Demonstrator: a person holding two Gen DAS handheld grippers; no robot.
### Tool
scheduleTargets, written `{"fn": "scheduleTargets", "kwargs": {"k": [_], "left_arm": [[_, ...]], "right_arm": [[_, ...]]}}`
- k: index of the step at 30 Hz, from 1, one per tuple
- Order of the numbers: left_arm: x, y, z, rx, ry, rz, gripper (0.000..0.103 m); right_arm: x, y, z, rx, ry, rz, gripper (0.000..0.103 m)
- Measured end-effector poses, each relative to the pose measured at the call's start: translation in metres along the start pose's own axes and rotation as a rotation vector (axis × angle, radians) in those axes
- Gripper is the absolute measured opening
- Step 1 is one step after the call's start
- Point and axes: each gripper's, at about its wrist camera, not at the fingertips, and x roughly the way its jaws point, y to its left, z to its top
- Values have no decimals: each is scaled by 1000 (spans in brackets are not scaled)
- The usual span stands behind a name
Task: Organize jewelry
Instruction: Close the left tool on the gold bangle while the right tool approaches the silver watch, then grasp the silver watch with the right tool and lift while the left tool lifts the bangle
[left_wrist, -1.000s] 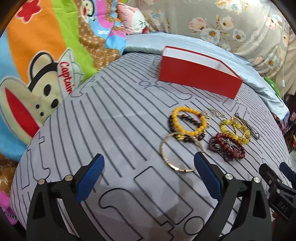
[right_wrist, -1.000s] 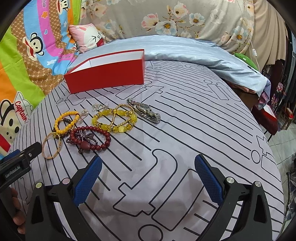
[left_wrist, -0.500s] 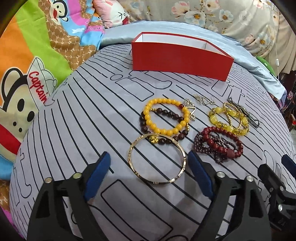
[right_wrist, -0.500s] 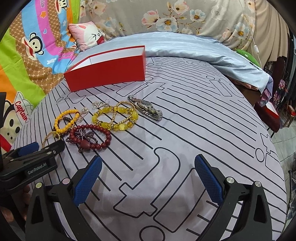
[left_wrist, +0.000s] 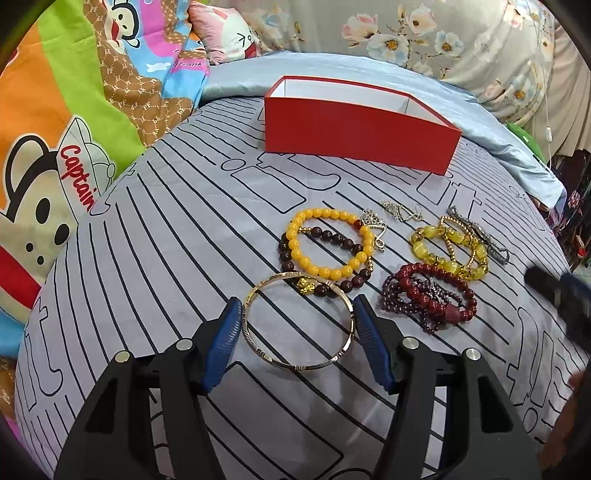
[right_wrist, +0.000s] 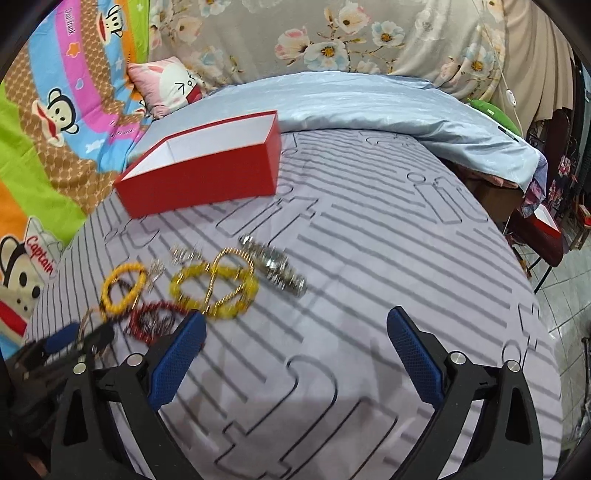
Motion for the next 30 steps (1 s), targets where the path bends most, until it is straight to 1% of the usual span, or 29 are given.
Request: {"fn": "scheduleTargets", "kwargs": {"k": [2, 3, 4, 6, 8, 10, 14, 19, 21, 22, 23, 30], "left_arm": [[1, 0, 0, 1, 5, 2, 59], [2, 0, 0, 0, 8, 1, 59], [2, 0, 0, -1, 10, 0, 59], [2, 0, 0, -2, 10, 0, 59], [2, 0, 0, 0, 11, 2, 59], [2, -1, 0, 2, 12, 4, 59], [3, -2, 0, 8, 13, 9, 59], [3, -2, 0, 9, 13, 9, 59], [3, -2, 0, 10, 12, 9, 59], [3, -2, 0, 8, 12, 8, 59], [3, -2, 0, 7, 11, 7, 59], [3, 0, 0, -2, 10, -5, 59]], "right_arm": [[11, -4, 13, 8, 18, 16, 76], [18, -5, 19, 14, 30, 31, 72], [23, -5, 23, 16, 37, 37, 65], [35, -4, 30, 6, 55, 54, 59], [44, 0, 32, -15, 64, 62, 50], [53, 4, 33, -38, 83, 77, 46], [66, 6, 34, -45, 107, 81, 37], [70, 11, 34, -66, 95, 88, 37], [71, 14, 33, -82, 85, 85, 35], [71, 14, 33, -85, 84, 94, 27], [71, 15, 33, -82, 84, 101, 23], [66, 13, 31, -65, 83, 97, 22]]}}
